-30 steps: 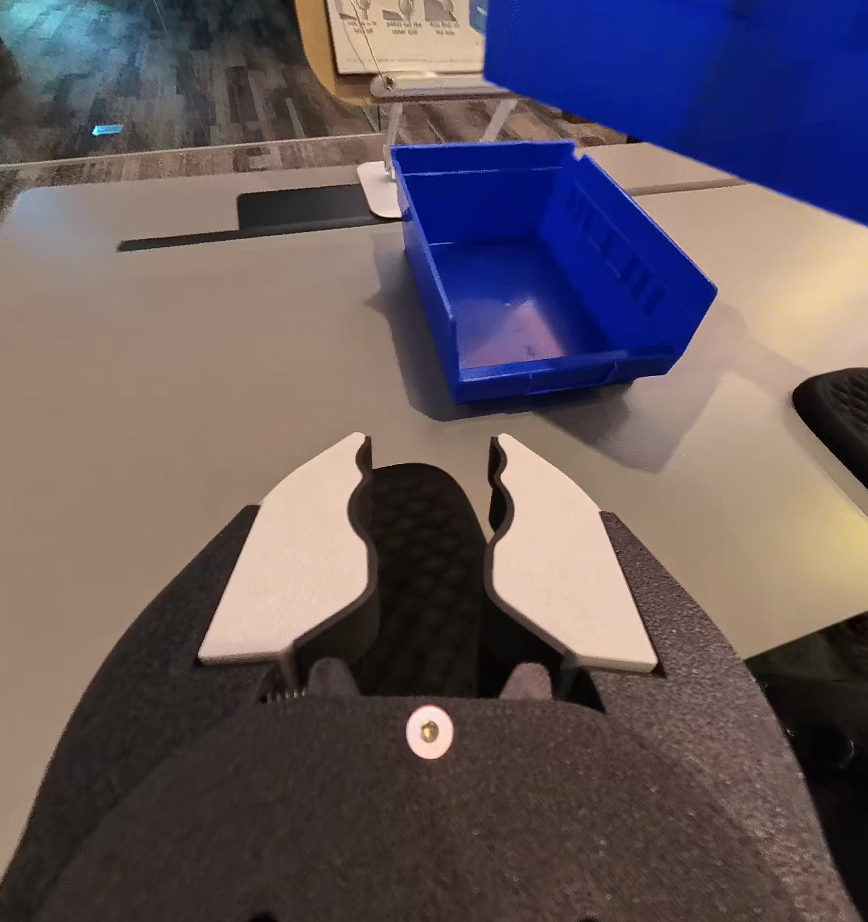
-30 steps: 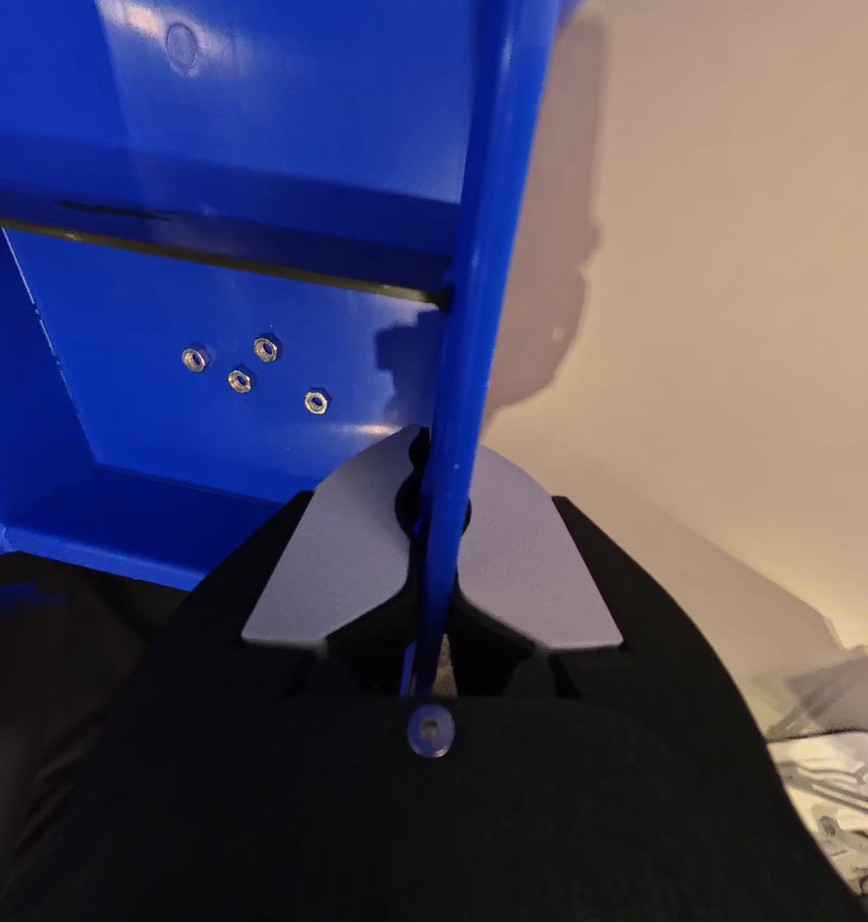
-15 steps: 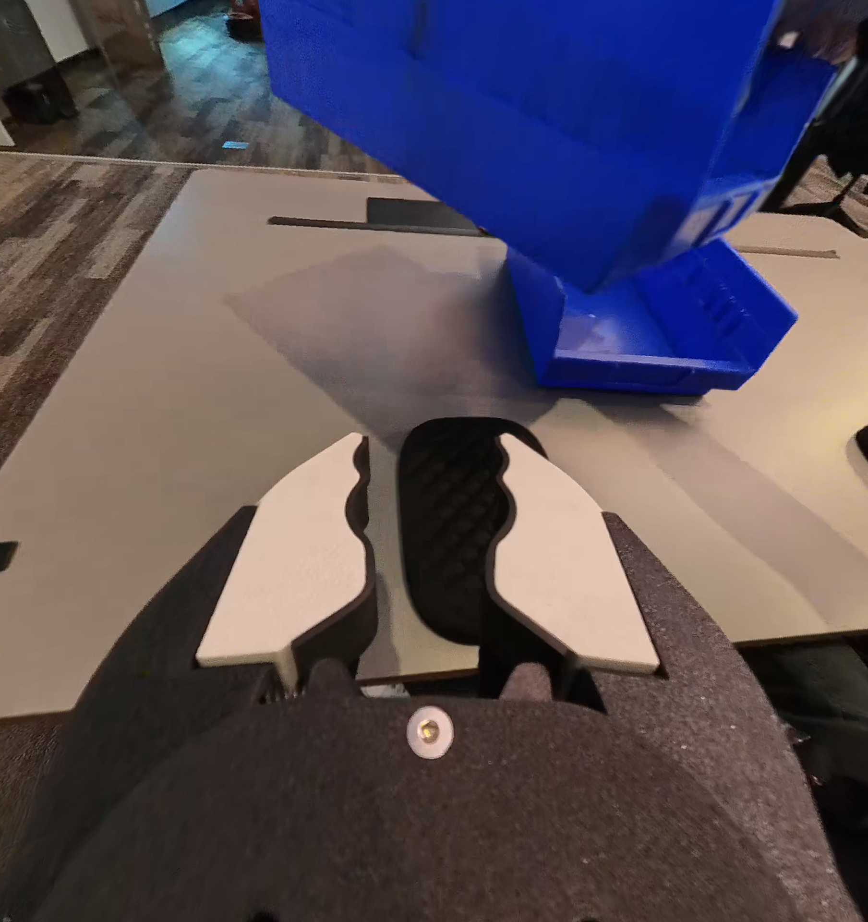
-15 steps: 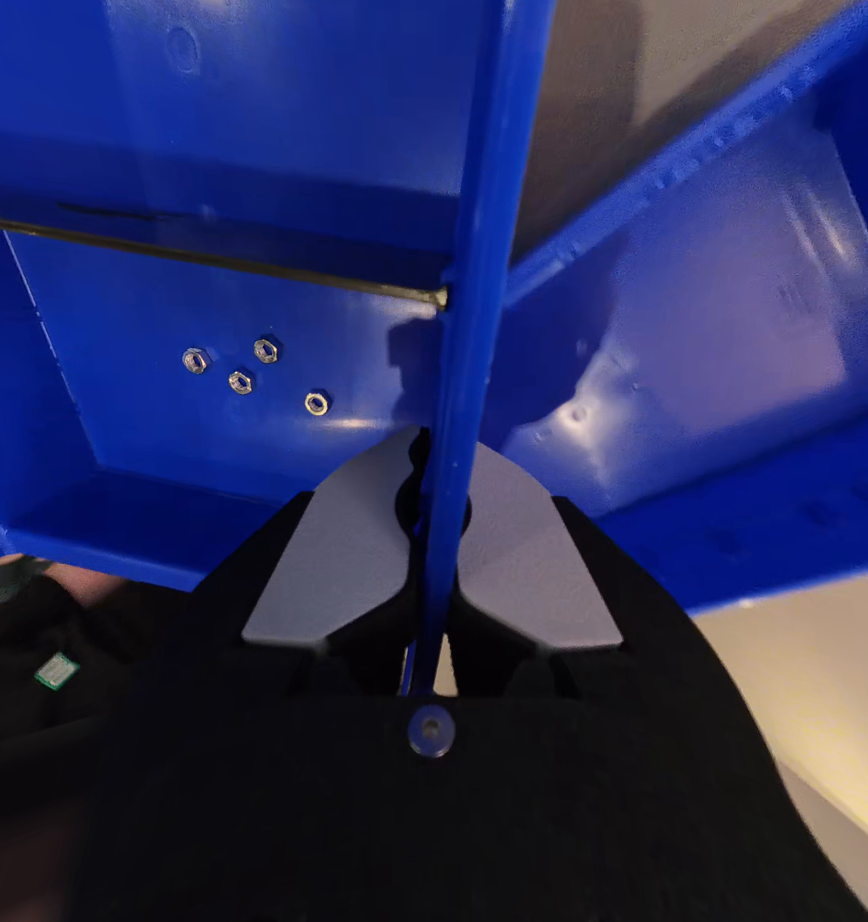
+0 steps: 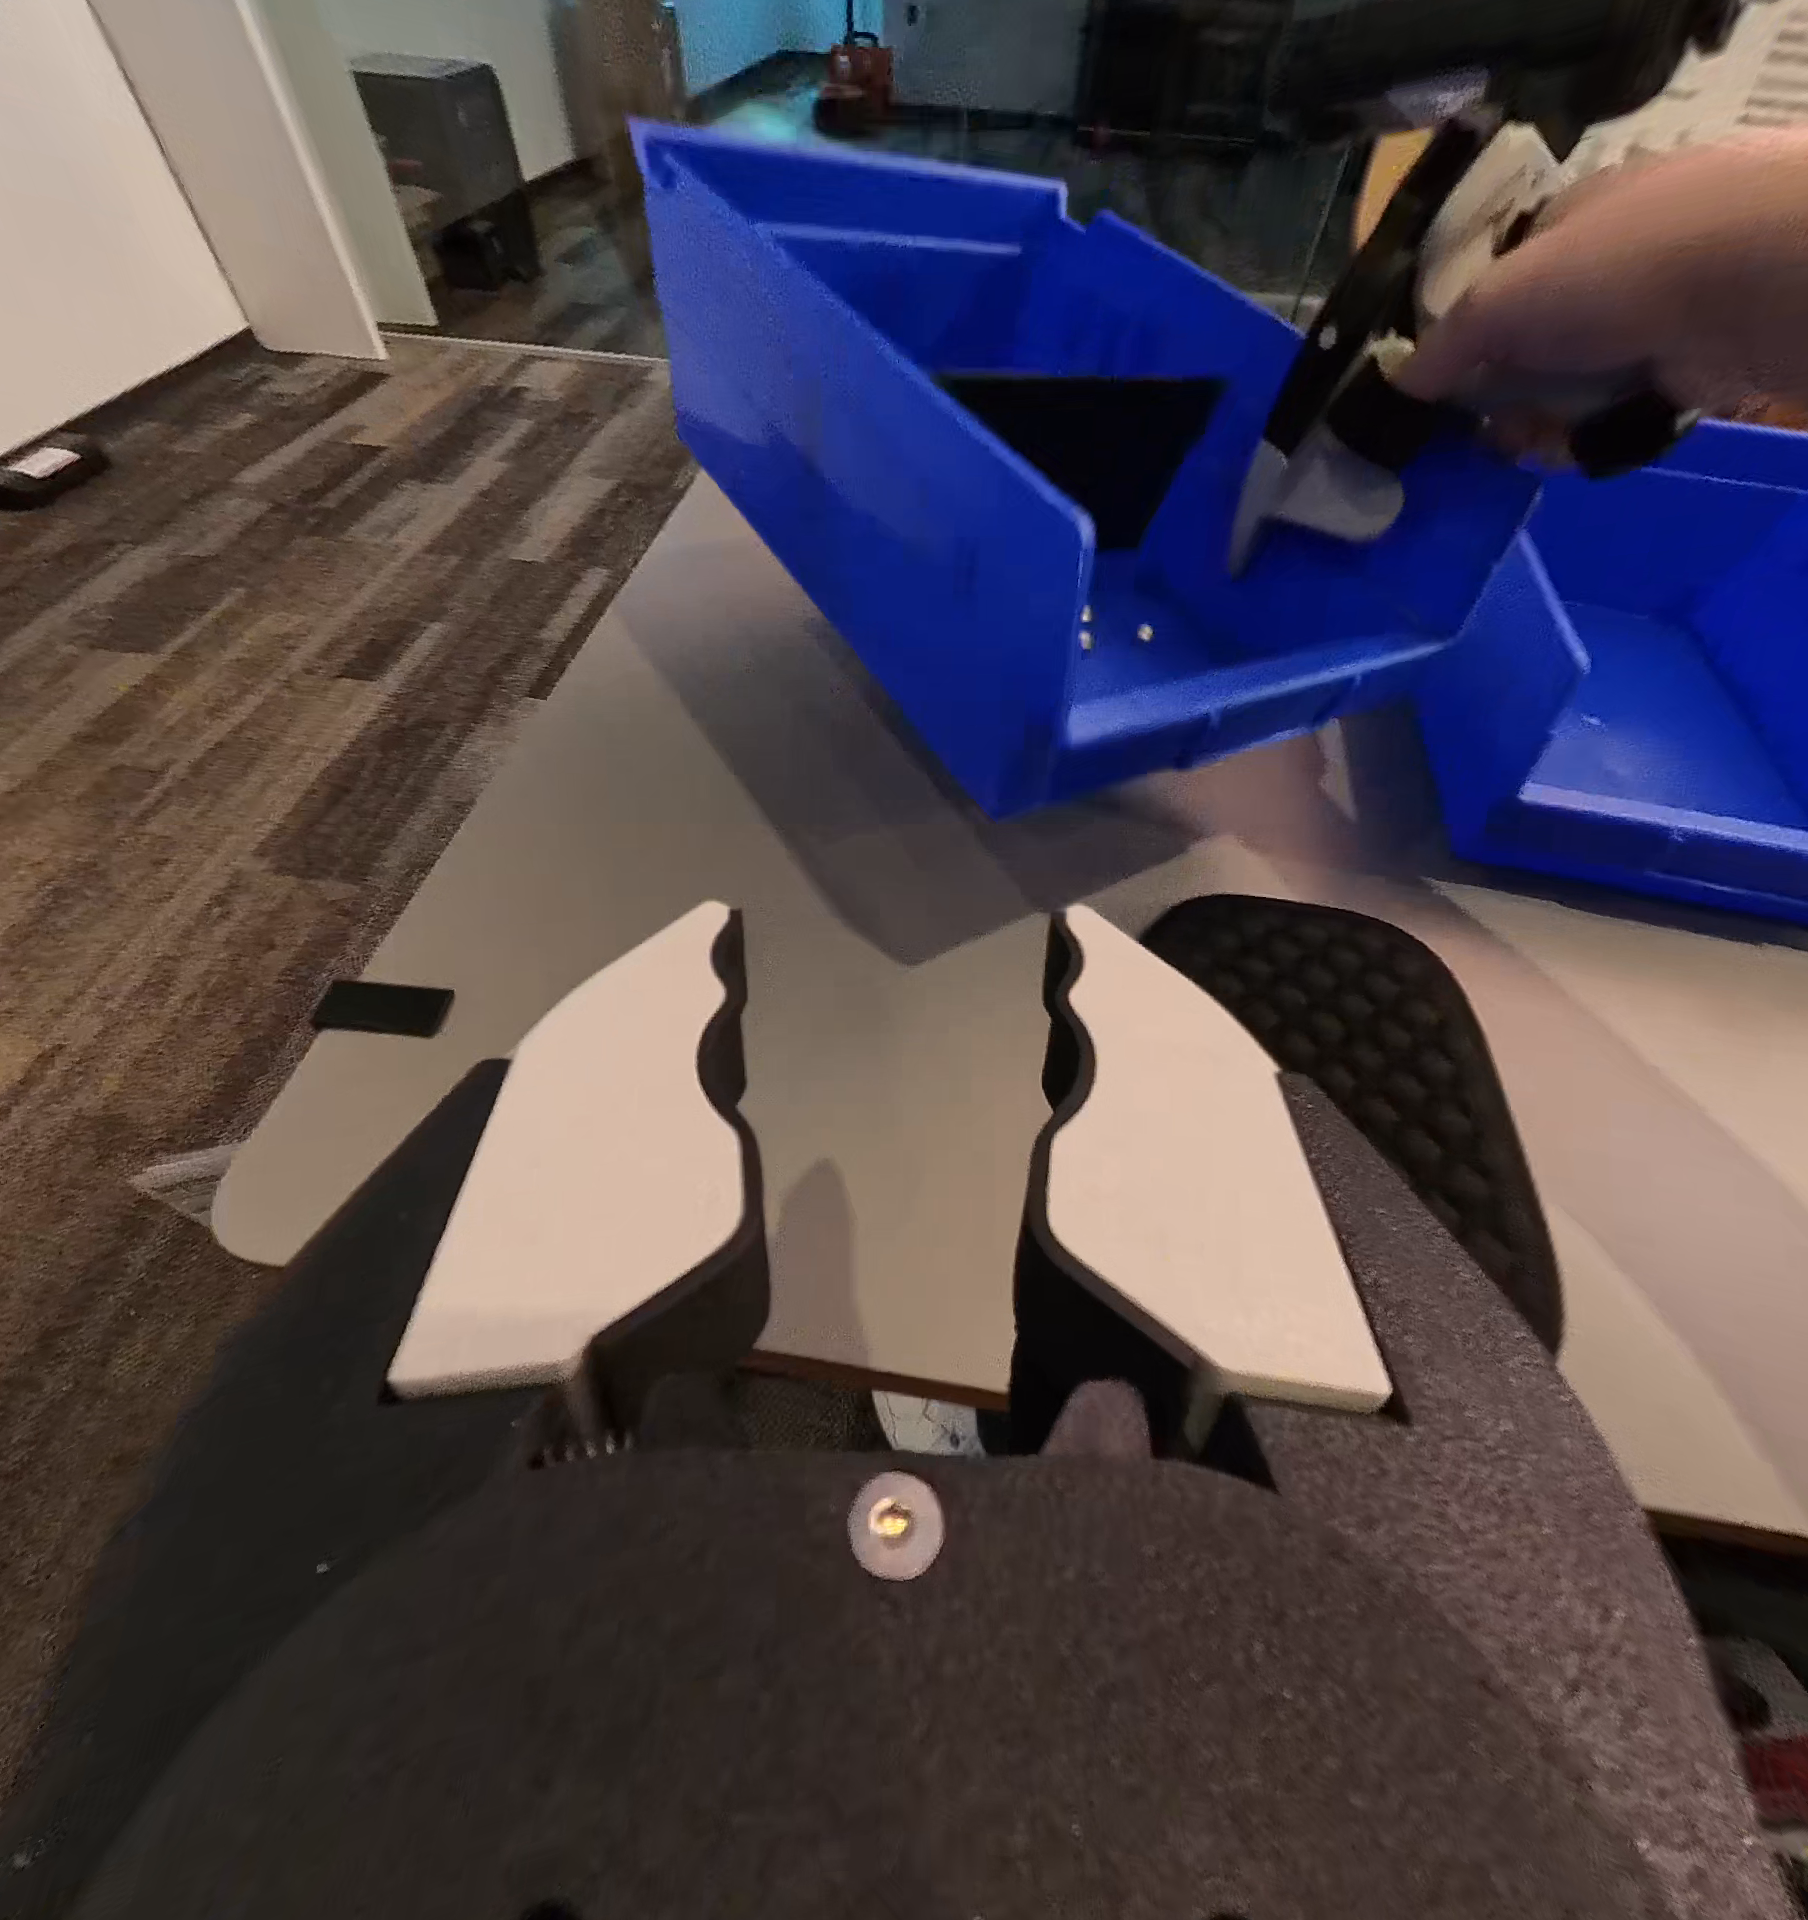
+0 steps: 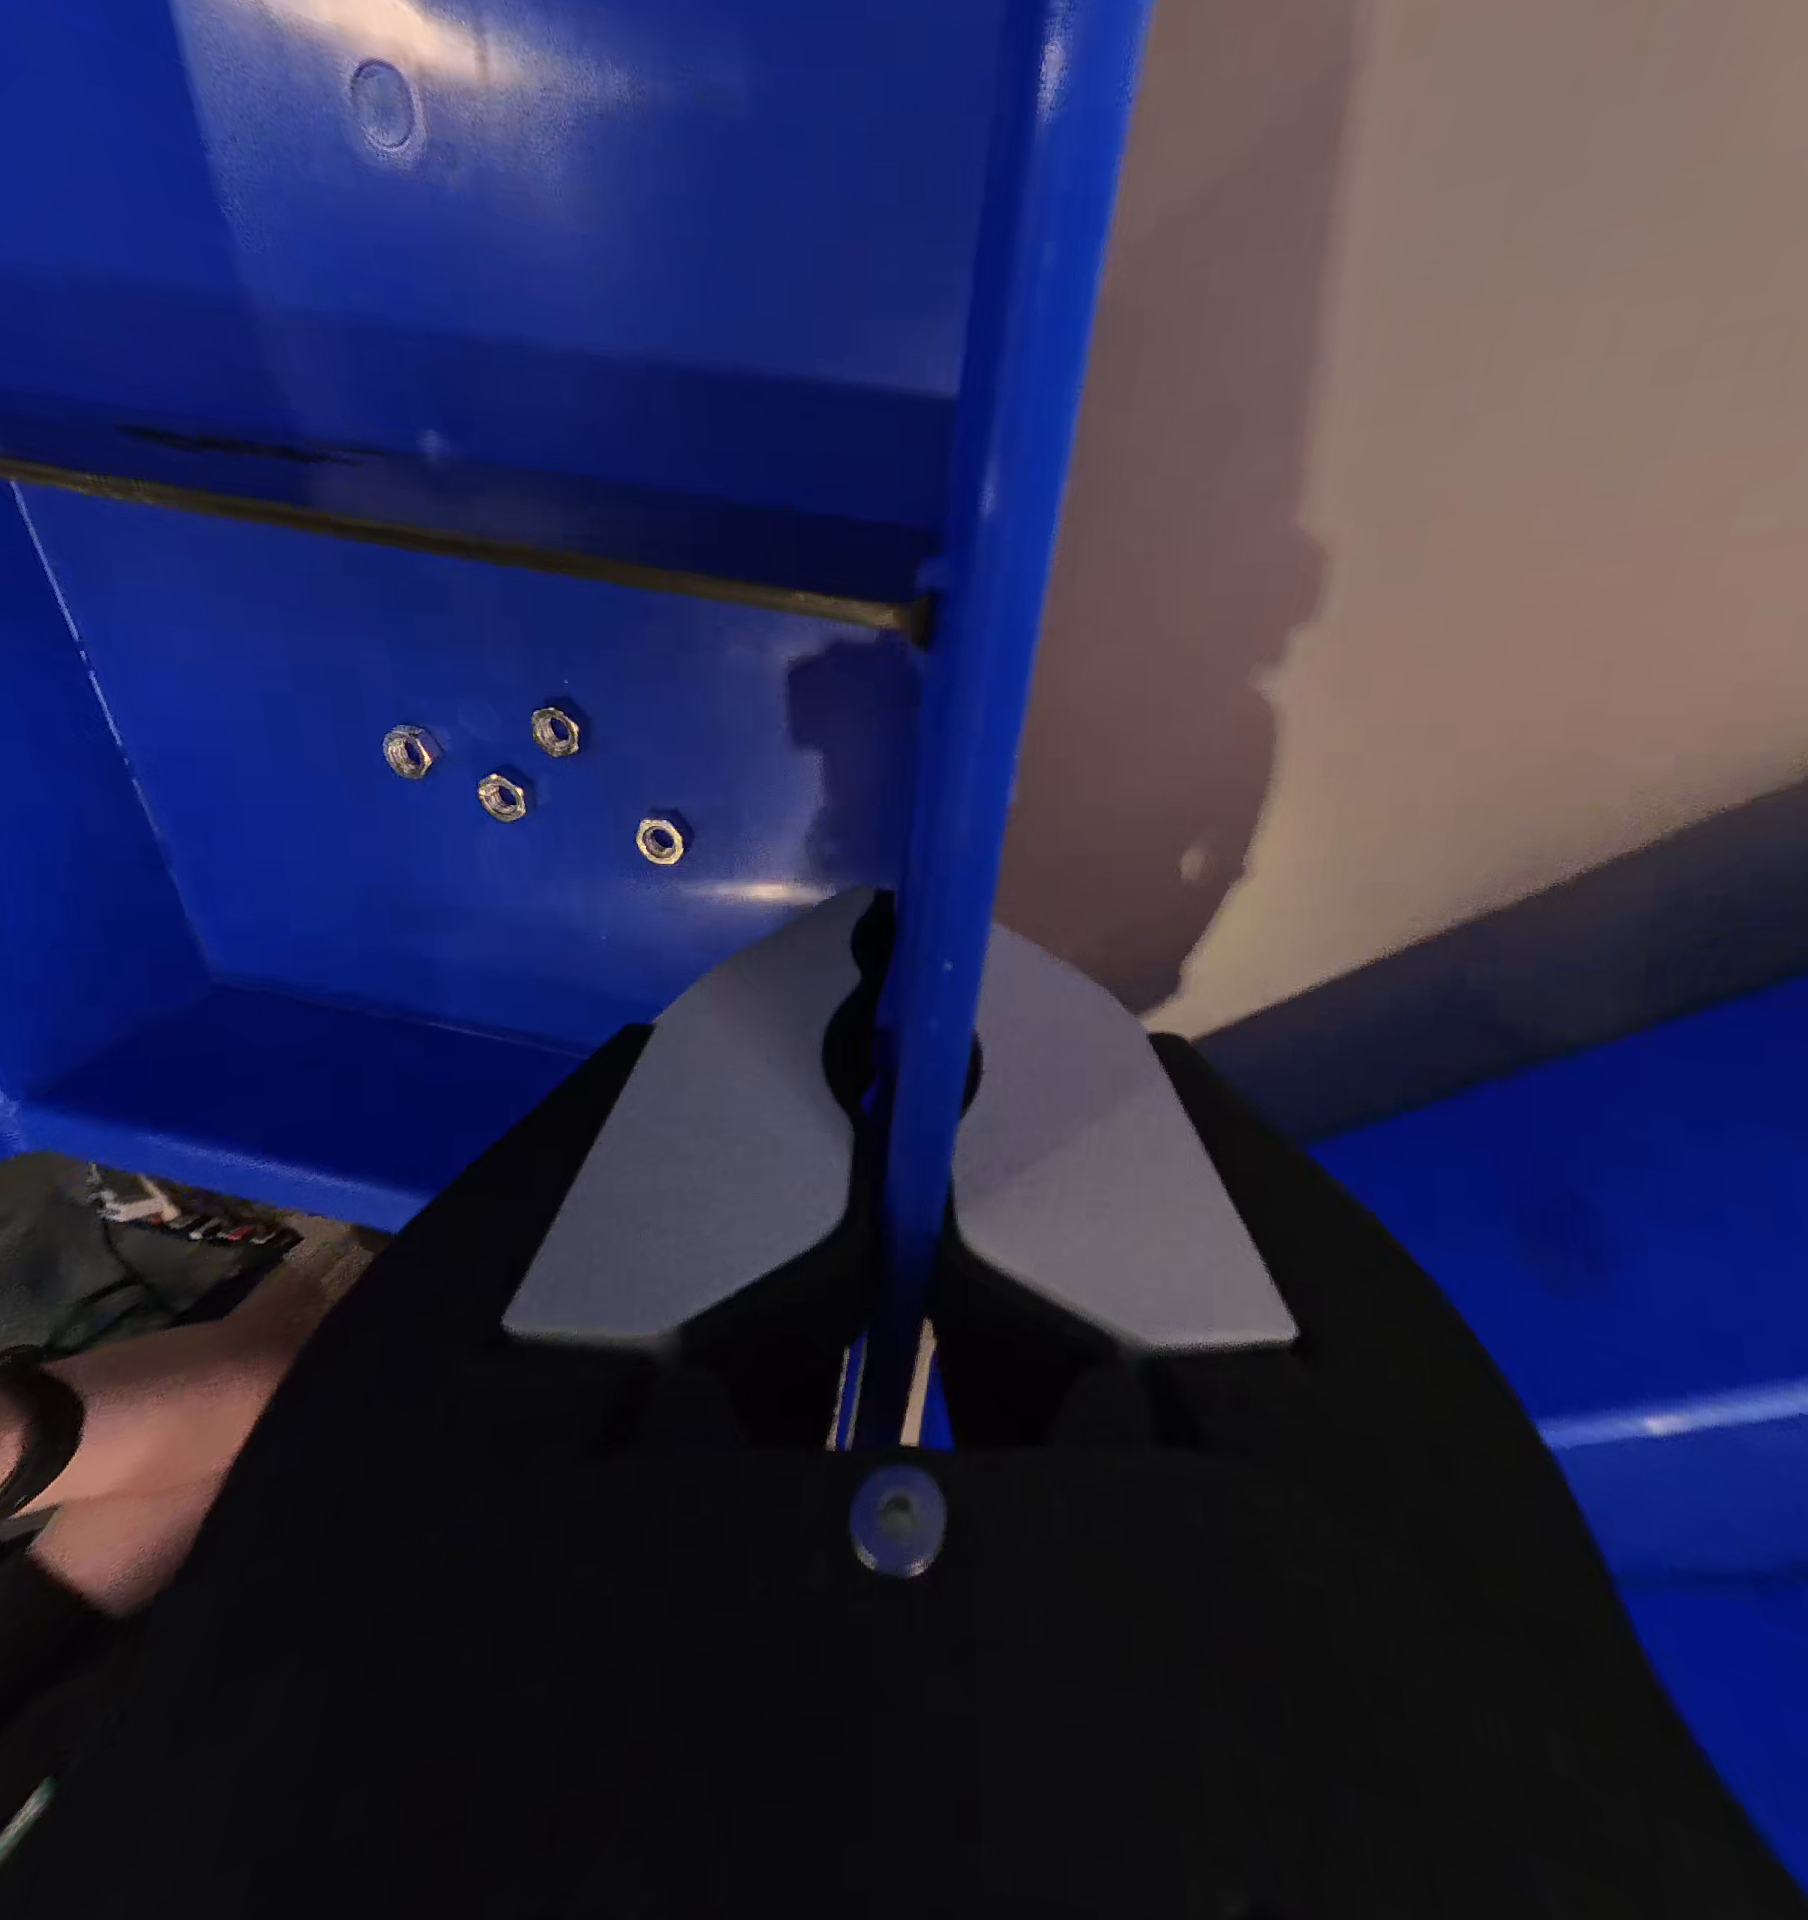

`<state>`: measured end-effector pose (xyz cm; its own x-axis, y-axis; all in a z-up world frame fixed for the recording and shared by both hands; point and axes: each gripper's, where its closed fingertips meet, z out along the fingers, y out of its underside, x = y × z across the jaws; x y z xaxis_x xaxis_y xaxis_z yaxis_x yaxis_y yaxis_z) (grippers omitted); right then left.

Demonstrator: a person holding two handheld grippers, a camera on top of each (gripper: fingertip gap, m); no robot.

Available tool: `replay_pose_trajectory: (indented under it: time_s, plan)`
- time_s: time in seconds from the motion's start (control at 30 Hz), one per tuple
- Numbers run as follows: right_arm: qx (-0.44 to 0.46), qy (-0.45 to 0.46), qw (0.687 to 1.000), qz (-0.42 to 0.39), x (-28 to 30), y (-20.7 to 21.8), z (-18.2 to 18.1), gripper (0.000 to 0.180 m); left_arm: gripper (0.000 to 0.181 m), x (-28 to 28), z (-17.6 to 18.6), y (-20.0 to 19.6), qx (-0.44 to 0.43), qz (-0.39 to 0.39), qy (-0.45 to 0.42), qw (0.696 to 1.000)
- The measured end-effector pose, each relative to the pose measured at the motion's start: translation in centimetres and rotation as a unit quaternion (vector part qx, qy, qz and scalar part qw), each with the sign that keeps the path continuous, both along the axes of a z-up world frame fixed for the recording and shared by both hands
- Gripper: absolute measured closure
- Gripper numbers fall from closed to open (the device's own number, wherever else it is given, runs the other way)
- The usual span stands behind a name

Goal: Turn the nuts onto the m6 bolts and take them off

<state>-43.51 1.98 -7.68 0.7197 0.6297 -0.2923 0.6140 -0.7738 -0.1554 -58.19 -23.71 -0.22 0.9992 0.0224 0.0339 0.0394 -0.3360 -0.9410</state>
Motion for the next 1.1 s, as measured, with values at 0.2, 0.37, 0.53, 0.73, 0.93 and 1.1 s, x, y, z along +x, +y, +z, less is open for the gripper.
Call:
replay_pose_trajectory:
  time_s: [0.2,0.37,0.53,0.73,0.93,1.1]
  plan:
    - [0.002,-0.044,0.999,-0.020,0.4,1.0,-3.5,0.176,0.123,-0.8,-1.3,4.3,-0.014,0.030,0.016,0.999]
    - [-0.004,-0.059,0.998,-0.025,0.4,0.9,-4.8,0.176,0.122,-0.5,-2.2,8.8,-0.043,0.031,0.013,0.999]
    - [0.002,-0.032,0.999,-0.019,-0.4,0.8,-4.5,0.160,0.124,0.3,-4.0,12.9,-0.098,0.020,0.001,0.995]
    - [0.074,0.005,0.997,0.026,0.7,1.7,-0.7,0.143,0.135,0.5,-6.8,15.2,-0.170,0.022,0.061,0.983]
    - [0.109,0.068,0.987,0.095,4.5,-1.1,4.0,0.143,0.161,-1.8,-7.9,16.2,-0.205,0.021,0.101,0.973]
    - [0.162,0.093,0.973,0.136,9.8,-4.5,6.3,0.146,0.167,-6.3,-7.9,18.0,-0.235,-0.001,0.129,0.963]
